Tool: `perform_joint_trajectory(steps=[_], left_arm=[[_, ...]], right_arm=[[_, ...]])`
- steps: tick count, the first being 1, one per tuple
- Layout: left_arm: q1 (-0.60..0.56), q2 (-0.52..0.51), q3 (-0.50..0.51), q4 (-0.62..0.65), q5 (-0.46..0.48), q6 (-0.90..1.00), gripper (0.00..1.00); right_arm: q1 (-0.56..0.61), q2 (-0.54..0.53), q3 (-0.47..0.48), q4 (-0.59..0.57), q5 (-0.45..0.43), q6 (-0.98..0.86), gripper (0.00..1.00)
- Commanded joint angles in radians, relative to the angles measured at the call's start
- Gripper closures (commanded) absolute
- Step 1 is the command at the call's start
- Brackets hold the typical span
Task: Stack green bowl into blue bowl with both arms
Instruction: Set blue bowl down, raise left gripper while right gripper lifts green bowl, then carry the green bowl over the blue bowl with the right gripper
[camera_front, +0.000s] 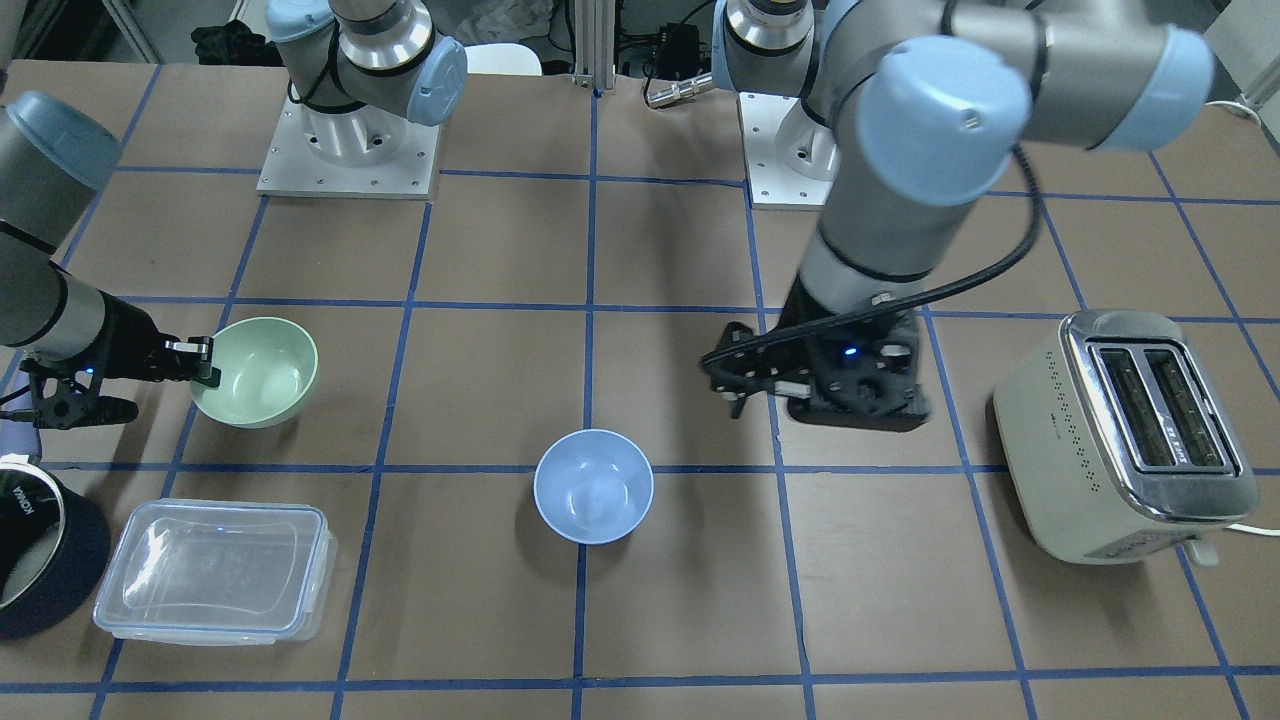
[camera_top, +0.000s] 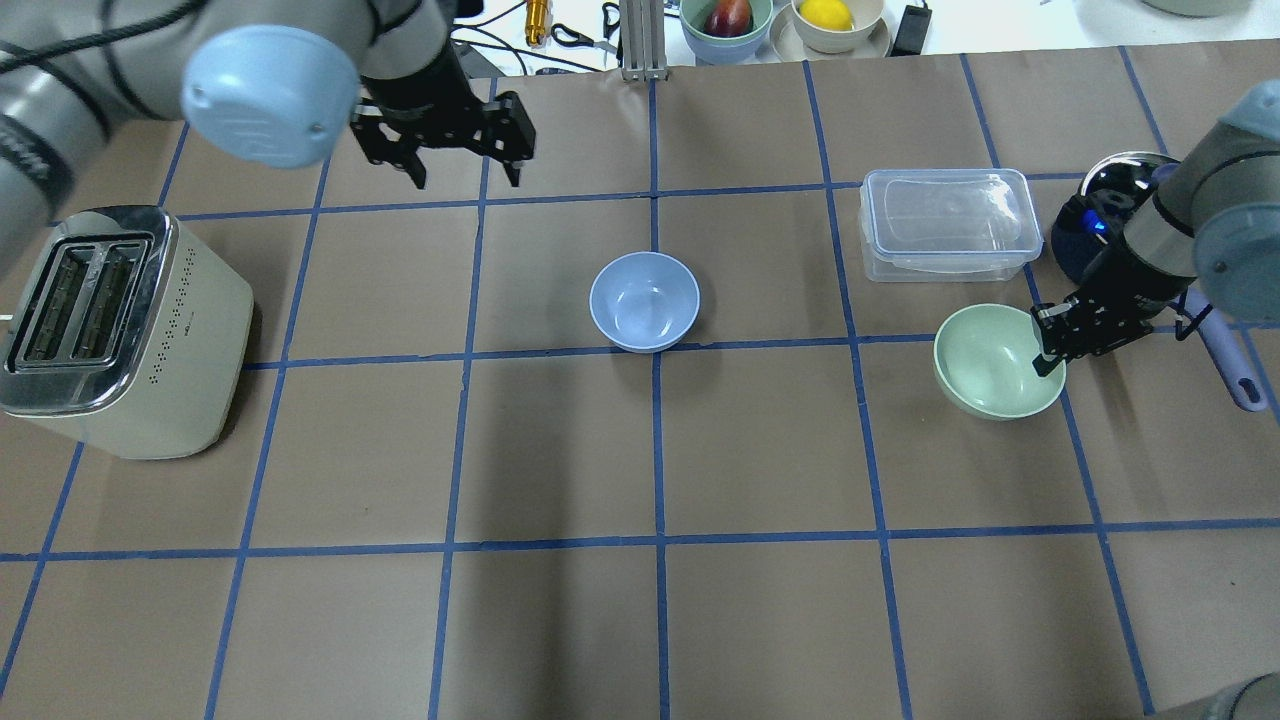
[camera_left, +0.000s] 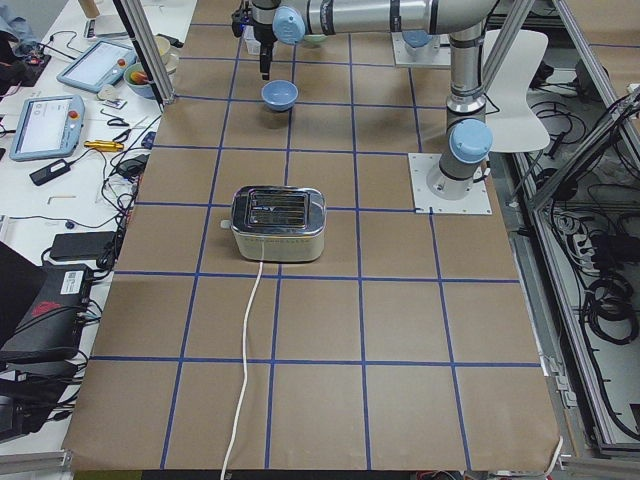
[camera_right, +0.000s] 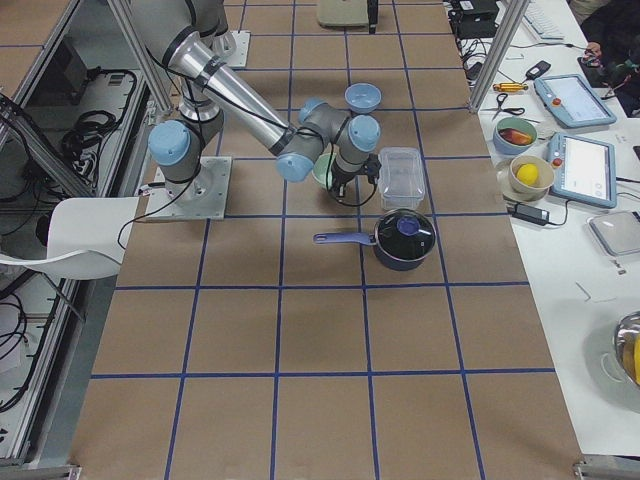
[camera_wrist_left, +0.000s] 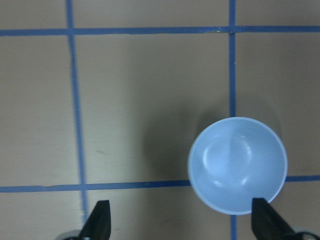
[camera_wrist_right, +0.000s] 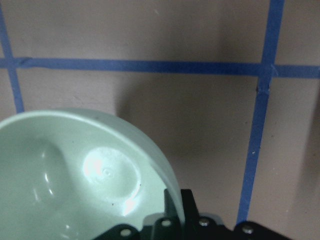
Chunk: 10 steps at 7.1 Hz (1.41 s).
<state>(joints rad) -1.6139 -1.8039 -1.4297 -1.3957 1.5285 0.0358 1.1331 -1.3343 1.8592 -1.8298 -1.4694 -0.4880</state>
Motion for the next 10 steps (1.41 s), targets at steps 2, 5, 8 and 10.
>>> perform_joint_trajectory(steps=[2, 5, 8, 10], left_arm=[[0.137, 0.165, -0.020, -0.138, -0.019, 0.205, 0.00], [0.083, 0.181, -0.062, -0.059, 0.022, 0.061, 0.00], [0.095, 0.189, -0.035, -0.129, 0.042, 0.052, 0.00], [0.097, 0.155, 0.037, -0.199, 0.042, 0.056, 0.00]], right_arm=[[0.278, 0.024, -0.239, 0.112, 0.080, 0.354, 1.00], [0.547, 0.133, -0.293, -0.044, 0.107, 0.715, 1.00], [0.597, 0.187, -0.285, -0.118, 0.190, 0.737, 1.00], [0.606, 0.225, -0.285, -0.156, 0.190, 0.743, 1.00]])
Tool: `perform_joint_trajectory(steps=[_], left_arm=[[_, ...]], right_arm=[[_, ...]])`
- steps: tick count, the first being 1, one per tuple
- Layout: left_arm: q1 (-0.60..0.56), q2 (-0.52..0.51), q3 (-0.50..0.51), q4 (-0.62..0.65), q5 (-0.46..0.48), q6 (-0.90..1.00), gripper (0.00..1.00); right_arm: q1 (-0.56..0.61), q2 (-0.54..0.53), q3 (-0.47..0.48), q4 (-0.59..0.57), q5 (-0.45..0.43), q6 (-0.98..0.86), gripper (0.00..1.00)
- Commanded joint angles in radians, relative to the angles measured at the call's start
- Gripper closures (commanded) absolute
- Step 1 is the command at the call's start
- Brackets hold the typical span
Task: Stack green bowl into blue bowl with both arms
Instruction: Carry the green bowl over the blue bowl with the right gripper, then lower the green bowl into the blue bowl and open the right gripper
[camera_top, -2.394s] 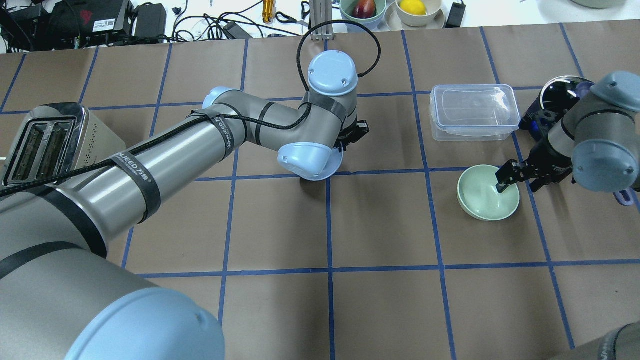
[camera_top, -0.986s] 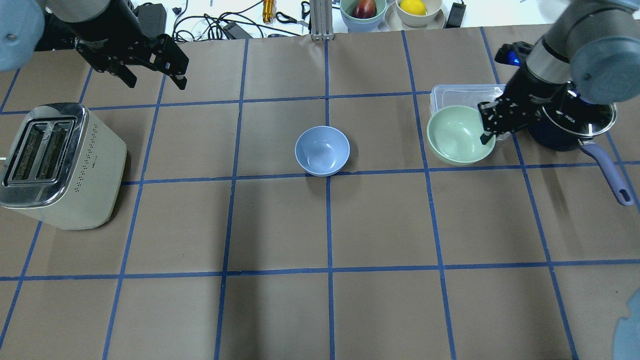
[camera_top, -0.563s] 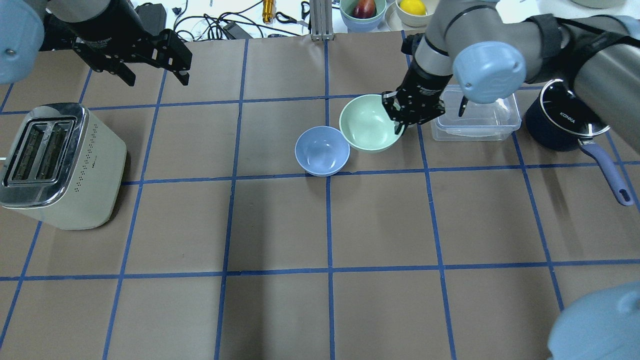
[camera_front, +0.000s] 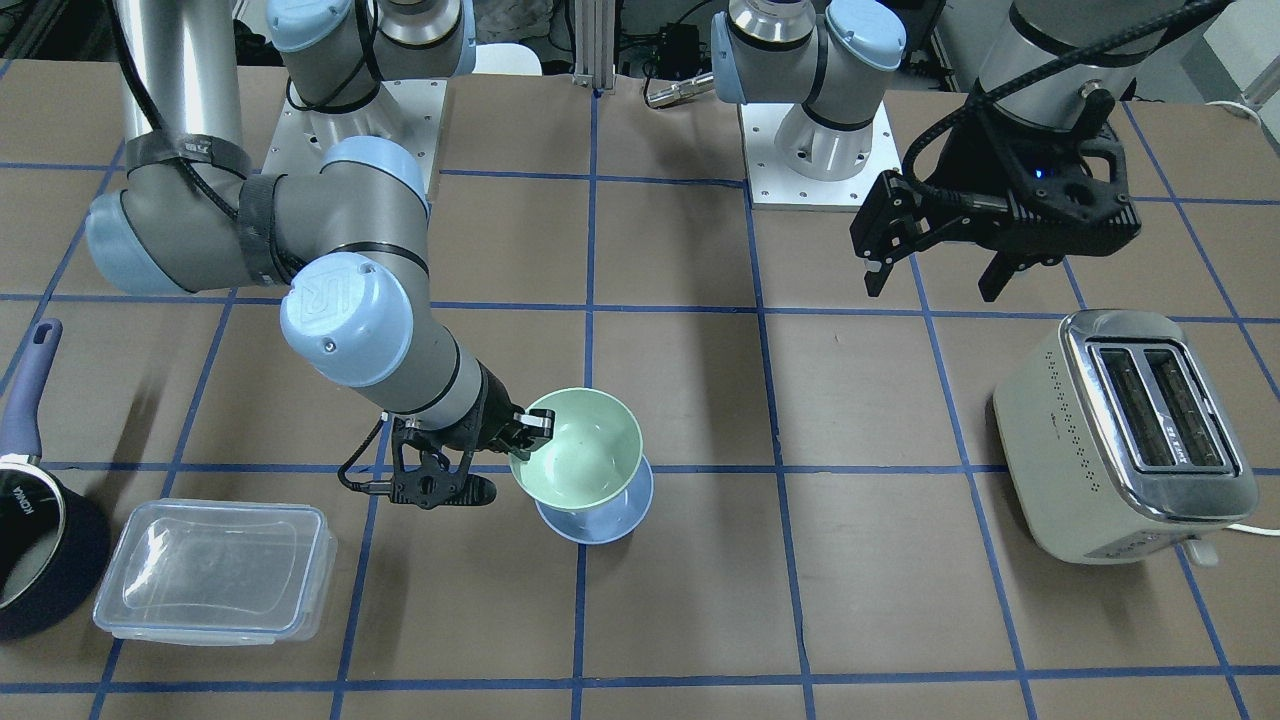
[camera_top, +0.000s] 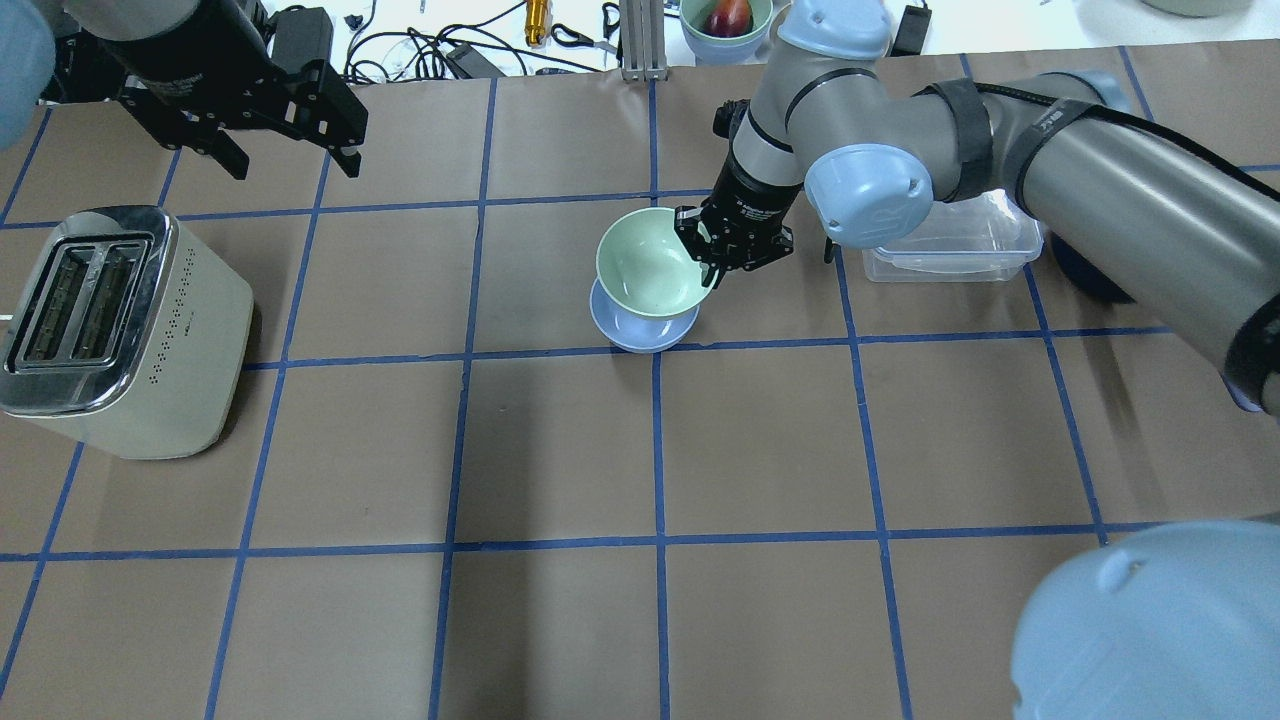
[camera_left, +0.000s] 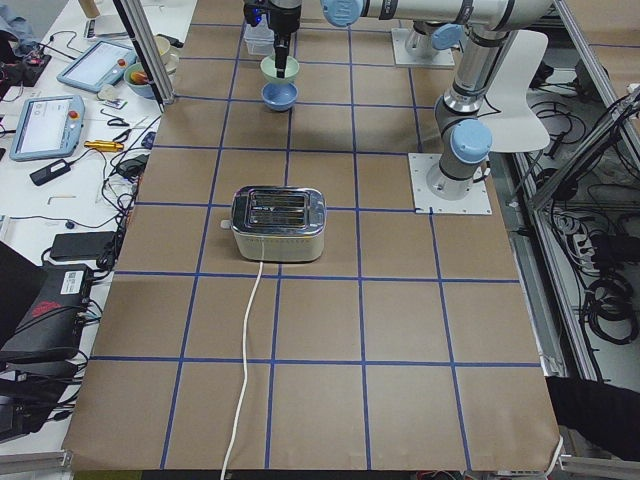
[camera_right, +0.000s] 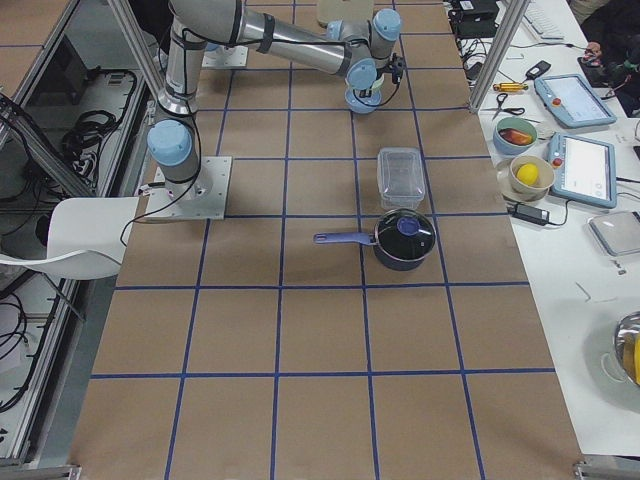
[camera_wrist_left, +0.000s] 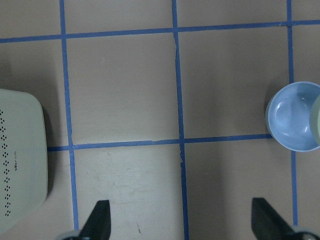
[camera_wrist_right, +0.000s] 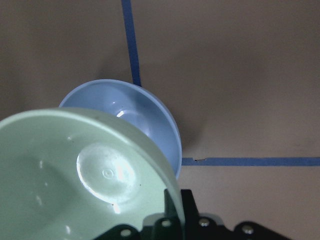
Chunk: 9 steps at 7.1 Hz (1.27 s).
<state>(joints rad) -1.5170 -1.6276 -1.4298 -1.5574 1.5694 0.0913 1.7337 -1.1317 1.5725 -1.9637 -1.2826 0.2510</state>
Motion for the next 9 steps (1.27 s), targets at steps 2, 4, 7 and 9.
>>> perform_joint_trajectory(steps=[2, 4, 7, 9], left_arm=[[0.000, -0.018, 0.028, -0.036, -0.006, 0.002, 0.00], [-0.003, -0.018, 0.023, -0.036, -0.003, 0.002, 0.00], [-0.008, -0.015, 0.019, -0.035, 0.001, 0.001, 0.00], [-0.006, -0.001, 0.006, -0.032, 0.003, 0.001, 0.00]], right_arm=[[0.039, 0.056, -0.002, -0.063, 0.002, 0.037, 1.00], [0.046, 0.058, 0.001, -0.064, -0.010, 0.057, 0.90], [0.040, 0.049, -0.006, -0.061, -0.037, 0.050, 0.00], [0.011, 0.018, -0.040, -0.038, -0.052, 0.044, 0.00]])
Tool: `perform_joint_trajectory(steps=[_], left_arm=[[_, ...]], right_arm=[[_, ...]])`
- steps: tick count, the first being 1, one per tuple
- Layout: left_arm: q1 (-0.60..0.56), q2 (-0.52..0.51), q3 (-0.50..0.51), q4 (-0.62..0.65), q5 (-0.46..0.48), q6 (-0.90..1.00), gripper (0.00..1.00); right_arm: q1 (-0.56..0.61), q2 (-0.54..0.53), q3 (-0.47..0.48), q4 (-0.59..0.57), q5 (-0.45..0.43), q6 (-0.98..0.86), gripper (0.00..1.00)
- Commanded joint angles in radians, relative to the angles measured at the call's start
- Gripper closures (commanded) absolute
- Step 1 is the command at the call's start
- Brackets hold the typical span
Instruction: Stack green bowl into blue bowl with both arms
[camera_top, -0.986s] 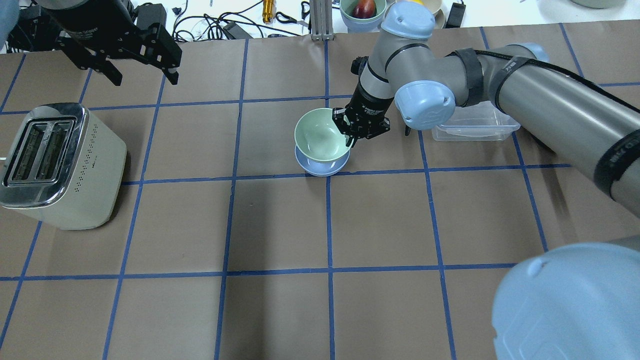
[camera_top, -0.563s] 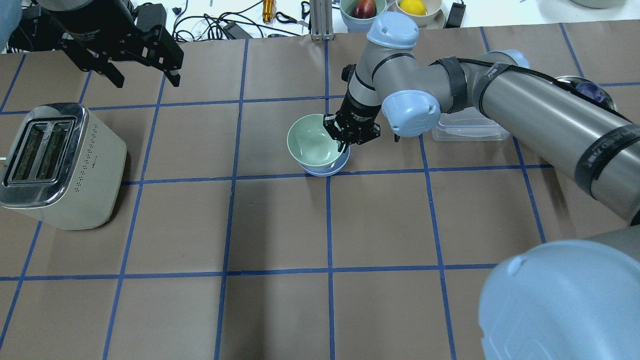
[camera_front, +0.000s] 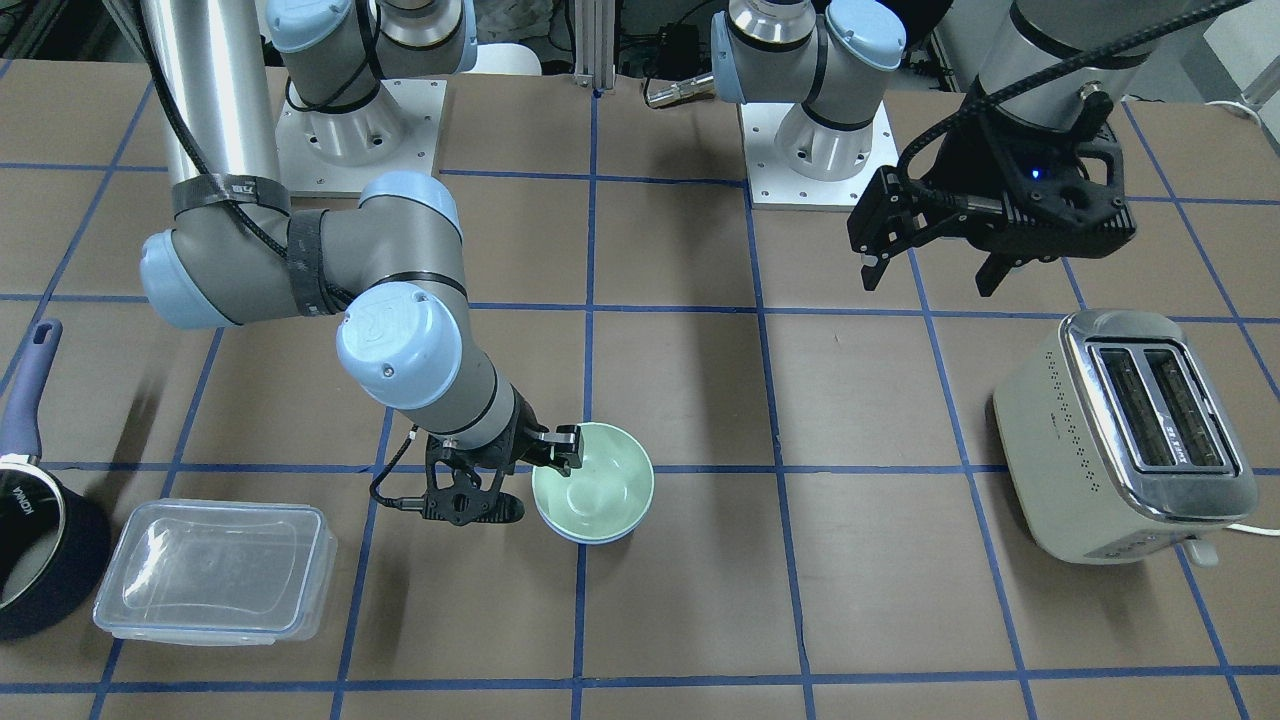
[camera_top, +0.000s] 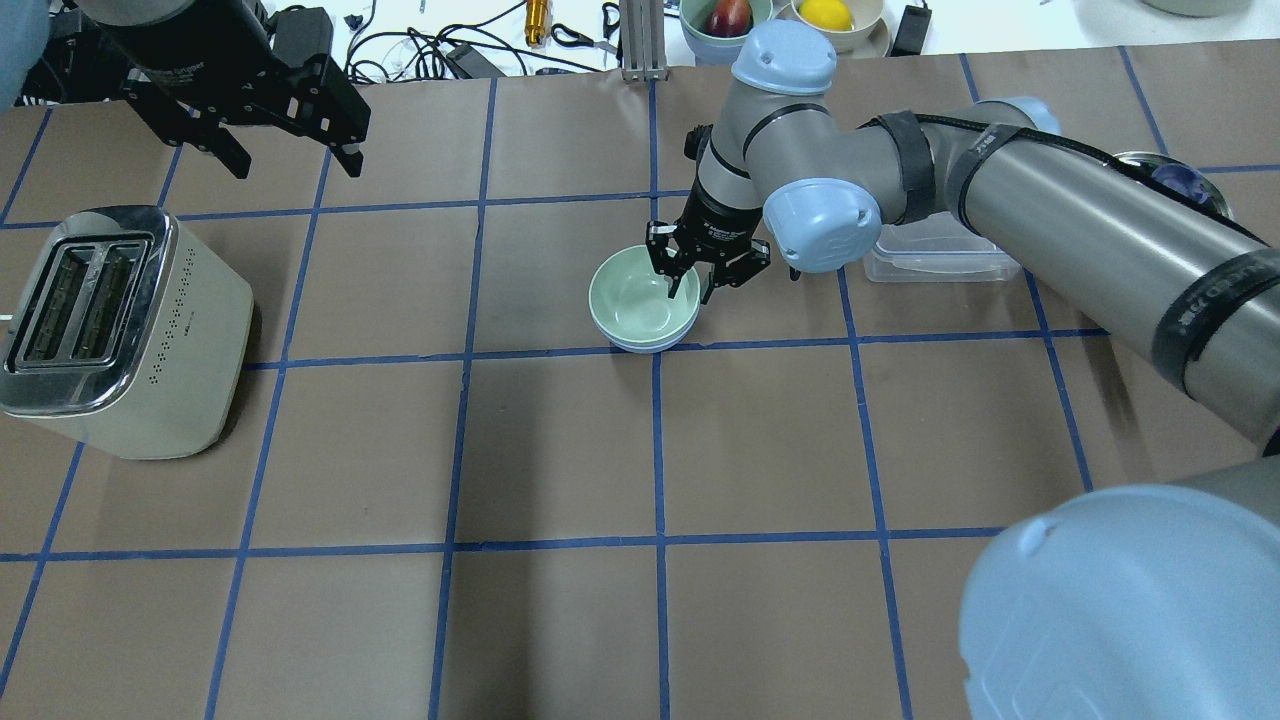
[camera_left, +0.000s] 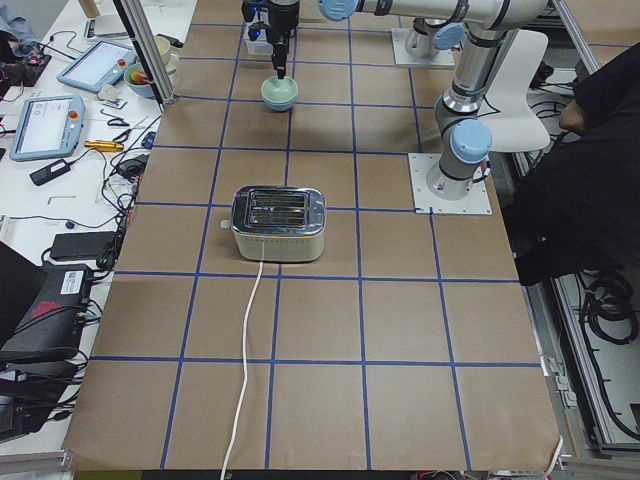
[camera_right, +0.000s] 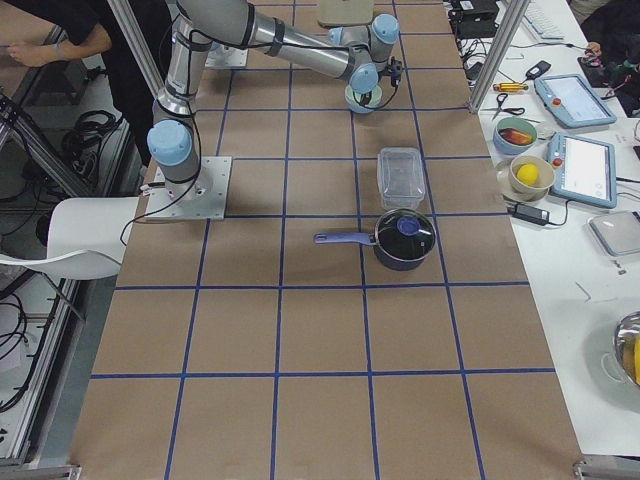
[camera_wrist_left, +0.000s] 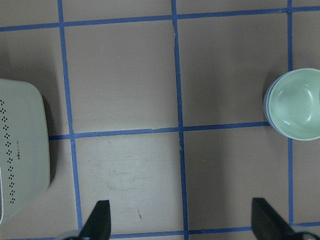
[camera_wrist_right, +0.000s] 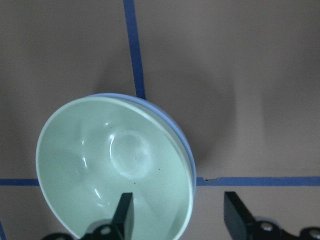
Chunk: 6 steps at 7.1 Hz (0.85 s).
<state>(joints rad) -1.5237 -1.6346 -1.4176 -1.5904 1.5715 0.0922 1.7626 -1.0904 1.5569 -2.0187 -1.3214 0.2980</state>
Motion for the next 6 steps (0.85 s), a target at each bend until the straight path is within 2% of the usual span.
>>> perform_joint_trajectory(steps=[1, 4, 5, 6], left_arm=[[0.000, 0.005, -0.006, 0.001, 0.001, 0.000, 0.00], [-0.001, 0.005, -0.007, 0.000, 0.001, 0.001, 0.00], [0.000, 0.005, -0.006, 0.001, -0.002, 0.001, 0.00], [0.000, 0.005, -0.007, 0.001, -0.001, 0.001, 0.00]], right_arm=[[-0.064, -0.073, -0.050, 0.120, -0.030, -0.011, 0.00], [-0.195, -0.290, -0.038, 0.346, -0.035, -0.040, 0.00], [-0.207, -0.352, -0.038, 0.400, -0.097, -0.134, 0.00], [-0.219, -0.390, -0.038, 0.499, -0.210, -0.246, 0.00]])
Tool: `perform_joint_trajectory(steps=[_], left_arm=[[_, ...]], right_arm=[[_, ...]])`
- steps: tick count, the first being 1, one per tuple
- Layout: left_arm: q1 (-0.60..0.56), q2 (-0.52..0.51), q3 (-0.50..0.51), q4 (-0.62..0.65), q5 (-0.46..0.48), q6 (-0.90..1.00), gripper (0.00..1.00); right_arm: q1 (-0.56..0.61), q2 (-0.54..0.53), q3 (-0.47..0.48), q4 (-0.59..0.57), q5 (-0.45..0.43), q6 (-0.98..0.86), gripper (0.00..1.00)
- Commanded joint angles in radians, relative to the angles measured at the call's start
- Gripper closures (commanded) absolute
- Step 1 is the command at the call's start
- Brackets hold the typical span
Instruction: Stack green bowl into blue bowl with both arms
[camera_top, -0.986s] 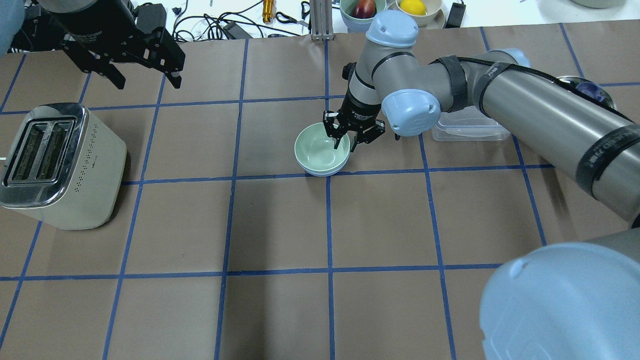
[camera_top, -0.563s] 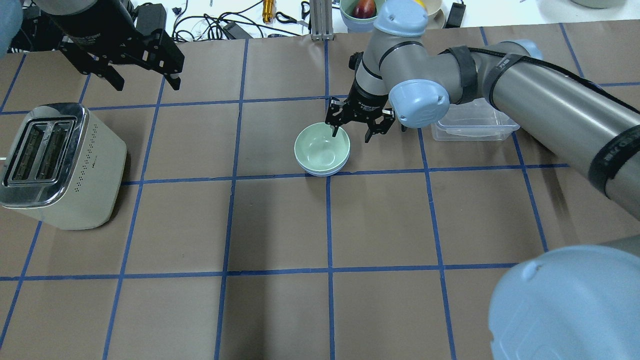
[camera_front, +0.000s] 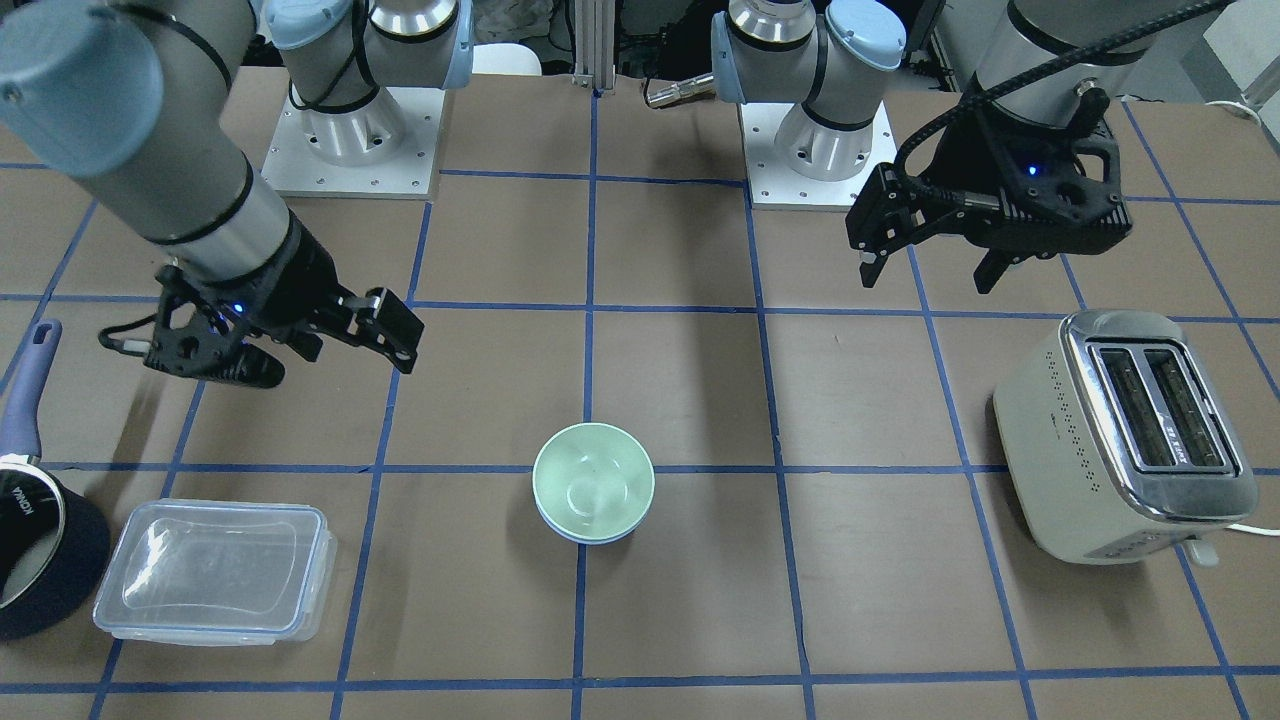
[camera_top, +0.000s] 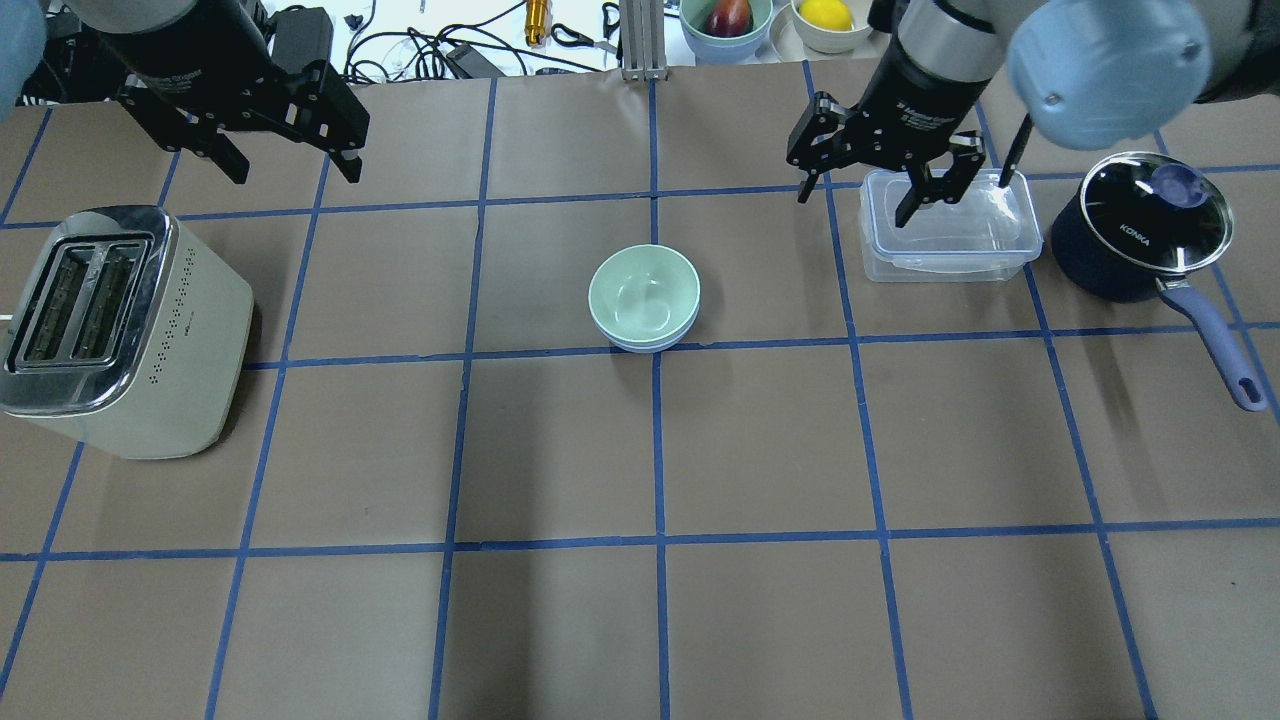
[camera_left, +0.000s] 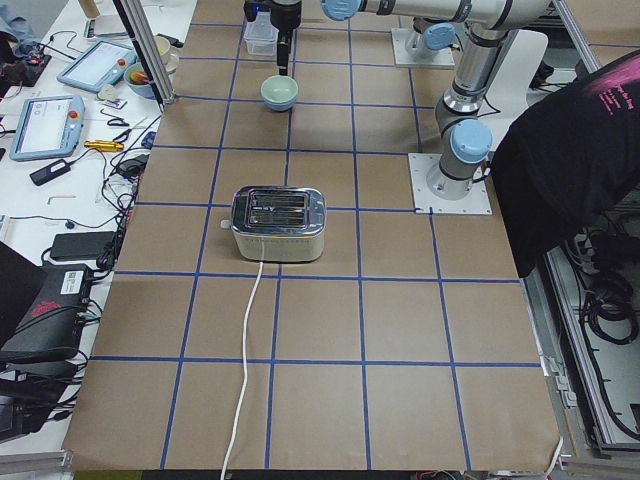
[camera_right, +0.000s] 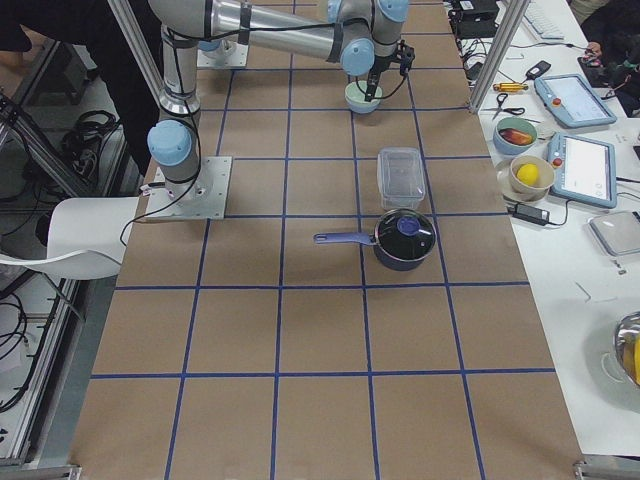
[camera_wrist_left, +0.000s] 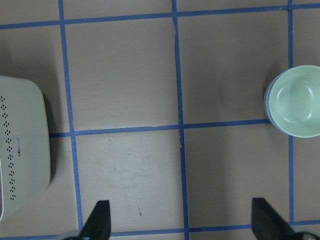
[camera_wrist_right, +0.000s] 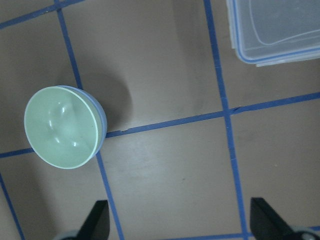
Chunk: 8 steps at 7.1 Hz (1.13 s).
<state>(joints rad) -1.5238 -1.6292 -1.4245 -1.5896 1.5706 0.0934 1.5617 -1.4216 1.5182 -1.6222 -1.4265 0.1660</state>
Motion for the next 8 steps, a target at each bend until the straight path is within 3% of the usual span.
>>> perform_joint_trajectory(steps=[1, 6, 8], left_arm=[[0.001, 0.000, -0.001, 0.000, 0.000, 0.000, 0.00], [-0.001, -0.026, -0.008, 0.014, -0.003, -0.018, 0.00], [-0.001, 0.009, -0.063, 0.095, 0.002, -0.009, 0.00]], right_arm=[[-0.026, -0.077, 0.000, 0.137, -0.124, -0.115, 0.00], [-0.022, -0.094, -0.016, 0.151, -0.117, -0.114, 0.00], [-0.025, -0.092, -0.003, 0.156, -0.127, -0.114, 0.00]])
